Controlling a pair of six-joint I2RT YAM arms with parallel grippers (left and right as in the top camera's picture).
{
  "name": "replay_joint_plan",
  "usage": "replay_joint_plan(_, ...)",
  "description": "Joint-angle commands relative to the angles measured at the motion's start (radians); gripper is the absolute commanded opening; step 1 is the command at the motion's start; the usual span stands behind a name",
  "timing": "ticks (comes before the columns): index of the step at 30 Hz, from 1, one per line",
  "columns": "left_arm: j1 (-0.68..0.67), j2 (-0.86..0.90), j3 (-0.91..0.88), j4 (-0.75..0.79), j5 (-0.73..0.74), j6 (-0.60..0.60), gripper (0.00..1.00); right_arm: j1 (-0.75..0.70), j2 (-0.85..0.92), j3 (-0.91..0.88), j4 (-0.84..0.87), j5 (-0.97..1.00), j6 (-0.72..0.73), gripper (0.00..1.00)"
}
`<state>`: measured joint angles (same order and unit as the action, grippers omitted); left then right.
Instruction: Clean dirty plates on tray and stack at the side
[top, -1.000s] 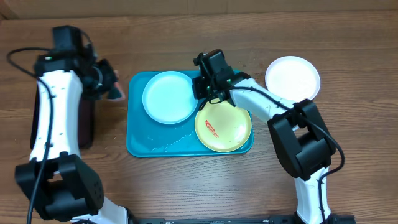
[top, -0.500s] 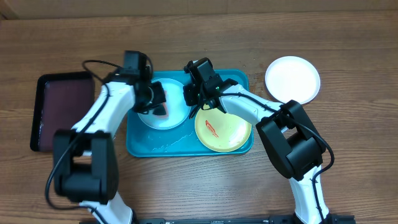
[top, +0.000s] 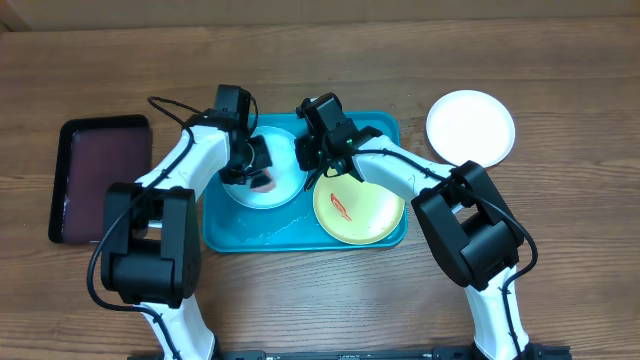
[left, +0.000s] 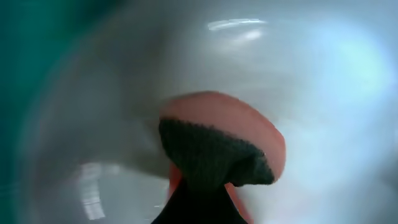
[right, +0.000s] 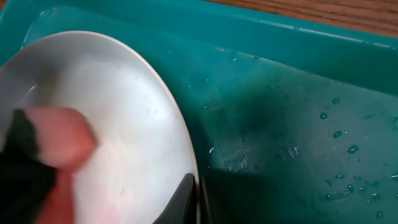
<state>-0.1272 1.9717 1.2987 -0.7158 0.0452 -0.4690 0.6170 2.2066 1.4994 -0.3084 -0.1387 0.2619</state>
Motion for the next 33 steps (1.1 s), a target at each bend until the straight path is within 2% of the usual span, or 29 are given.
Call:
replay_joint_plan(1,0.053,0.04,0.043,-0.072,-0.312,-0.01,0.04,0.009,0.031,-0.003,-0.019,0.008,0.004,0.04)
replay_joint_plan(5,0.055,0.039,0.112,-0.091,-0.267,-0.01,0.04,0.009,0.031,-0.003,-0.018,0.008,0.004,0.04)
replay_joint_plan(11,0.049,0.058,0.106,0.009,0.123,-0.011,0.04,0.009,0.031,-0.003,-0.011,0.008,0.004,0.04)
replay_joint_plan(13,0.037,0.076,0.1,0.038,0.207,-0.011,0.04,0.009,0.031,-0.003,-0.011,0.008,0.004,0.04)
replay_joint_plan(19,-0.031,0.154,0.096,0.048,0.267,-0.01,0.04,0.009,0.031,-0.003,-0.012,0.008,0.004,0.04)
replay_joint_plan(24,-0.063,0.195,0.096,-0.005,0.271,-0.009,0.04,0.009,0.031,-0.003,-0.017,0.007,0.004,0.04)
replay_joint_plan(26,-0.063,0.192,0.097,-0.026,0.293,0.033,0.04,0.009,0.031,-0.003,-0.017,0.008,0.004,0.04)
replay_joint_plan(29,-0.061,0.186,0.1,-0.043,0.439,0.203,0.04,0.009,0.031,-0.003,-0.012,0.008,0.004,0.04)
replay_joint_plan(33,-0.061,0.186,0.1,-0.077,0.543,0.318,0.04,0.009,0.031,-0.003,-0.014,0.008,0.004,0.04)
